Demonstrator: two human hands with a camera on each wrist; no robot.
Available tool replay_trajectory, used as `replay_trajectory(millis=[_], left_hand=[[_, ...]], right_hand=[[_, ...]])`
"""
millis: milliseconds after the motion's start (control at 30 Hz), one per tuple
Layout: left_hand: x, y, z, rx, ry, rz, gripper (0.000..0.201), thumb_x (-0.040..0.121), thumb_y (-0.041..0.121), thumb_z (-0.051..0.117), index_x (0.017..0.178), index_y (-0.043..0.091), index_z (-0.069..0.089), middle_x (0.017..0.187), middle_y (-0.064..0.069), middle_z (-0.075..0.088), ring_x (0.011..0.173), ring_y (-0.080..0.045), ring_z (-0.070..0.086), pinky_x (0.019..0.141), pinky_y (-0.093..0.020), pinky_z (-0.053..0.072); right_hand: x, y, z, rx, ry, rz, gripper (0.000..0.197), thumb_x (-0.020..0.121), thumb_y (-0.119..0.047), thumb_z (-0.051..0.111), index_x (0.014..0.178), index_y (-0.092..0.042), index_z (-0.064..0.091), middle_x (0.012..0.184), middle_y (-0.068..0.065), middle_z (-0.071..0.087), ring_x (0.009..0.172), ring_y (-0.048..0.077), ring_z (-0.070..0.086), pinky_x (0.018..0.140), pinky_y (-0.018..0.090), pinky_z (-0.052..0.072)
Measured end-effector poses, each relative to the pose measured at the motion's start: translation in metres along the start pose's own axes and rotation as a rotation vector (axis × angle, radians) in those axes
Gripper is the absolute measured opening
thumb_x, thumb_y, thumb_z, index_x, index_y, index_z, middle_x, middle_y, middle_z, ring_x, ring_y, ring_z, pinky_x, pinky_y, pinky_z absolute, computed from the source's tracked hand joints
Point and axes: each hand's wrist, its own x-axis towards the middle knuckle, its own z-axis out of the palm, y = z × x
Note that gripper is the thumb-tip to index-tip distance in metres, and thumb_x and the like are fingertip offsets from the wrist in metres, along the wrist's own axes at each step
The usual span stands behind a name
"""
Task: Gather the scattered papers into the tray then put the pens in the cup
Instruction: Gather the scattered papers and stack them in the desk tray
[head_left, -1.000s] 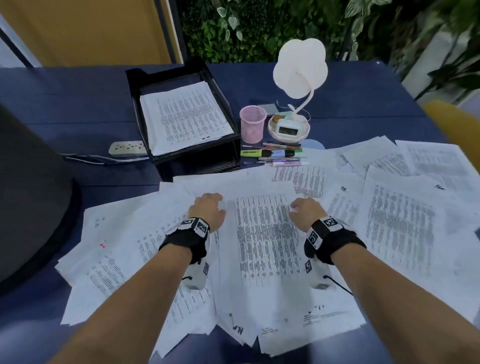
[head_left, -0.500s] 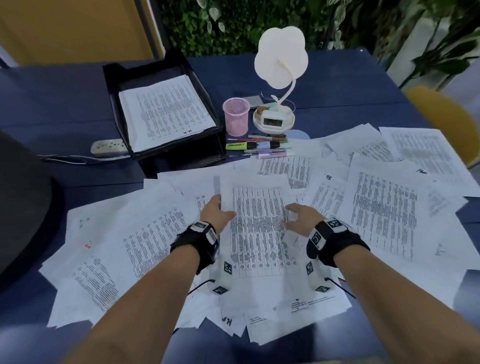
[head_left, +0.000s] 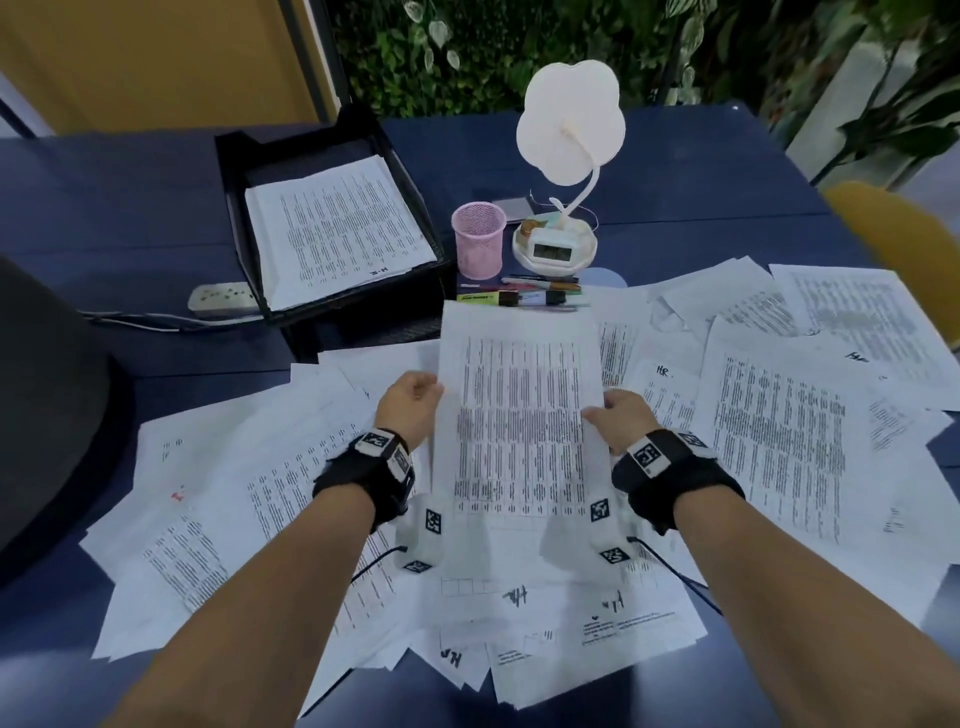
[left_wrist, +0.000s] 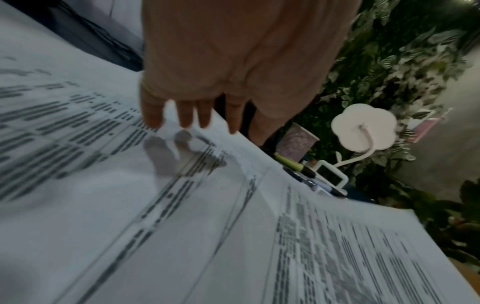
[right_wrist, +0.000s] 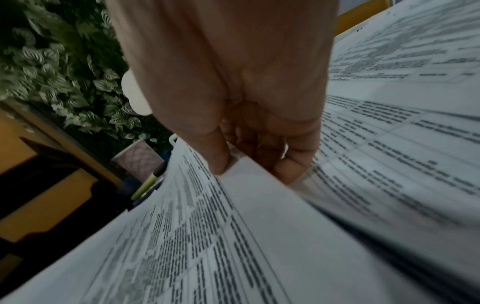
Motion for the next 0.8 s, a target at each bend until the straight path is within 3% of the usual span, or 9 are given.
replay_trajectory(millis=[100,200,267,333,433,500,567,667,800], left_hand=[[0.003,-0.014,-0.007,0.363,0.056,-0.230,0.044,0.092,0.034,0.052,0.131,0.013,0.047,0.131,-0.016,0.050,0.113,-0.035,0.054,0.096,-0.039,0.046],[0.001,-0.029,-0.011,0.342,0.051,-0.370,0.056,0.088,0.030,0.056,0.136,0.011,0.036,0.134,-0.019,0.042,0.114,-0.039,0.052,0.095,-0.043,0.047],[0.001,-0.034,-0.010,0.221,0.091,-0.356,0.058,0.087,0.024,0.059,0.138,0.010,0.034,0.133,-0.019,0.044,0.115,-0.038,0.051,0.091,-0.036,0.046],[-0.001,-0.033,-0.010,0.088,0.122,-0.331,0.056,0.087,0.017,0.060,0.136,0.008,0.036,0.129,-0.017,0.051,0.112,-0.034,0.054,0.082,-0.030,0.042],[-0.005,-0.031,-0.005,-0.021,0.142,-0.206,0.038,0.088,0.014,0.060,0.124,0.010,0.049,0.117,-0.011,0.062,0.099,-0.028,0.059,0.077,-0.027,0.041],[-0.009,-0.029,-0.001,-0.086,0.109,-0.148,0.026,0.090,0.015,0.057,0.116,0.013,0.052,0.111,-0.009,0.065,0.093,-0.027,0.062,0.076,-0.027,0.044],[-0.012,-0.027,0.001,-0.131,0.049,-0.145,0.033,0.091,0.020,0.059,0.121,0.014,0.046,0.112,-0.004,0.062,0.093,-0.025,0.061,0.079,-0.030,0.046],[-0.013,-0.026,0.003,-0.102,-0.011,-0.184,0.058,0.084,0.028,0.070,0.131,0.011,0.040,0.119,-0.005,0.057,0.107,-0.026,0.058,0.095,-0.039,0.047],[-0.016,-0.025,0.009,-0.078,-0.114,-0.114,0.064,0.080,0.020,0.074,0.134,0.011,0.042,0.127,-0.006,0.057,0.113,-0.025,0.057,0.099,-0.039,0.045]], right_hand=[[0.003,0.010,0.003,-0.196,-0.074,0.054,0.018,0.090,-0.013,0.055,0.081,0.003,0.056,0.089,0.022,0.061,0.077,0.023,0.052,0.066,0.029,0.040],[0.000,0.020,0.007,-0.333,-0.161,0.089,0.026,0.093,-0.016,0.052,0.069,-0.010,0.043,0.075,0.006,0.047,0.074,0.021,0.047,0.067,0.025,0.036],[-0.001,0.023,0.006,-0.337,-0.175,0.081,0.030,0.093,-0.017,0.052,0.066,-0.013,0.038,0.070,0.001,0.042,0.069,0.019,0.045,0.062,0.024,0.034],[-0.002,0.022,0.004,-0.353,-0.201,0.066,0.030,0.093,-0.020,0.054,0.068,-0.012,0.040,0.074,0.004,0.045,0.076,0.020,0.047,0.065,0.024,0.034],[-0.002,0.021,0.001,-0.358,-0.240,0.040,0.029,0.093,-0.023,0.055,0.070,-0.011,0.042,0.080,0.008,0.048,0.079,0.022,0.048,0.069,0.026,0.036],[-0.003,0.021,0.000,-0.346,-0.248,0.024,0.034,0.094,-0.022,0.055,0.066,-0.013,0.038,0.073,0.005,0.046,0.071,0.021,0.048,0.064,0.025,0.036],[-0.005,0.022,-0.001,-0.300,-0.248,0.019,0.037,0.094,-0.019,0.056,0.063,-0.014,0.037,0.067,0.002,0.044,0.060,0.015,0.043,0.055,0.023,0.033],[-0.009,0.022,-0.002,-0.238,-0.246,0.023,0.036,0.093,-0.020,0.058,0.062,-0.017,0.040,0.062,-0.001,0.046,0.054,0.012,0.041,0.050,0.021,0.030],[-0.010,0.021,-0.002,-0.156,-0.236,0.036,0.036,0.092,-0.020,0.060,0.061,-0.016,0.042,0.060,0.001,0.048,0.050,0.012,0.039,0.043,0.017,0.031]])
